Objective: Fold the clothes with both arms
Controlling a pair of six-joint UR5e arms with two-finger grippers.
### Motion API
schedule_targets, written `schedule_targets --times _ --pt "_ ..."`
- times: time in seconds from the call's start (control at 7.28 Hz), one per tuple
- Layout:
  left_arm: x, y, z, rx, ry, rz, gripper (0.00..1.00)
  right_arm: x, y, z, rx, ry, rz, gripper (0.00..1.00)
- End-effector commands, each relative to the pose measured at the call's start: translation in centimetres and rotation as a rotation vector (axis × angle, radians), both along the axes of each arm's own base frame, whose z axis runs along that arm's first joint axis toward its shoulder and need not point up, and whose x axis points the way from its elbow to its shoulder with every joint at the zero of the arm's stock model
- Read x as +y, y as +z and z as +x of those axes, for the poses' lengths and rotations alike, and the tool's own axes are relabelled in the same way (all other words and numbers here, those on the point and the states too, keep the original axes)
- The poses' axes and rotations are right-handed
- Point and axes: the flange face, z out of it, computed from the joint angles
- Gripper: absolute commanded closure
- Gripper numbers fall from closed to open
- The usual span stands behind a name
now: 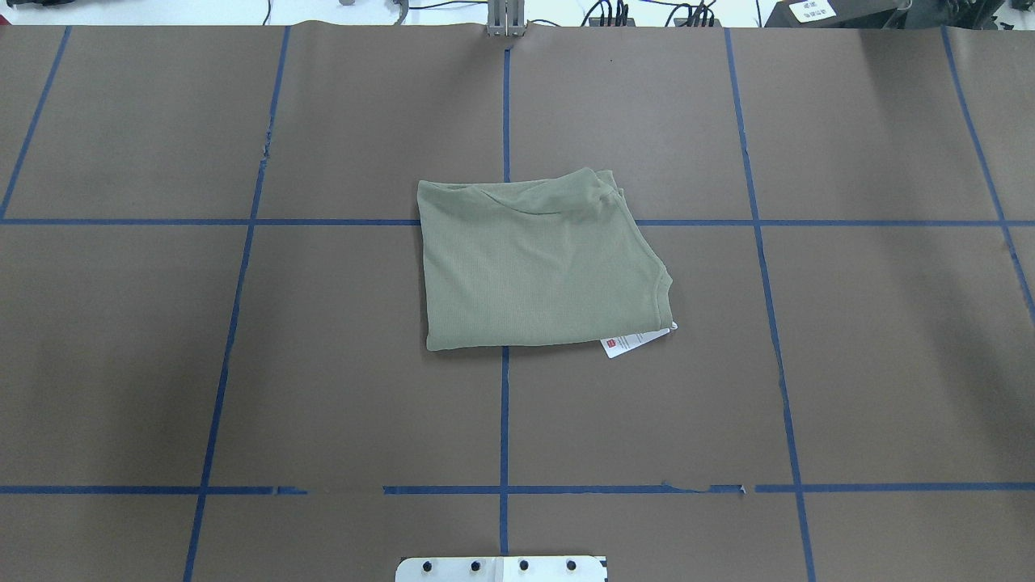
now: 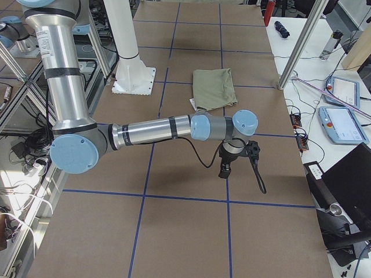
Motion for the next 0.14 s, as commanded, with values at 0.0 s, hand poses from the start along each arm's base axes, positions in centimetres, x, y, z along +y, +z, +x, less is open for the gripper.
schedule_targets --times 0.0 --pt "0.04 0.02 -0.05 0.000 -0.001 -0.001 0.00 0.15 0.05 0.40 0.000 0.007 -0.002 0.00"
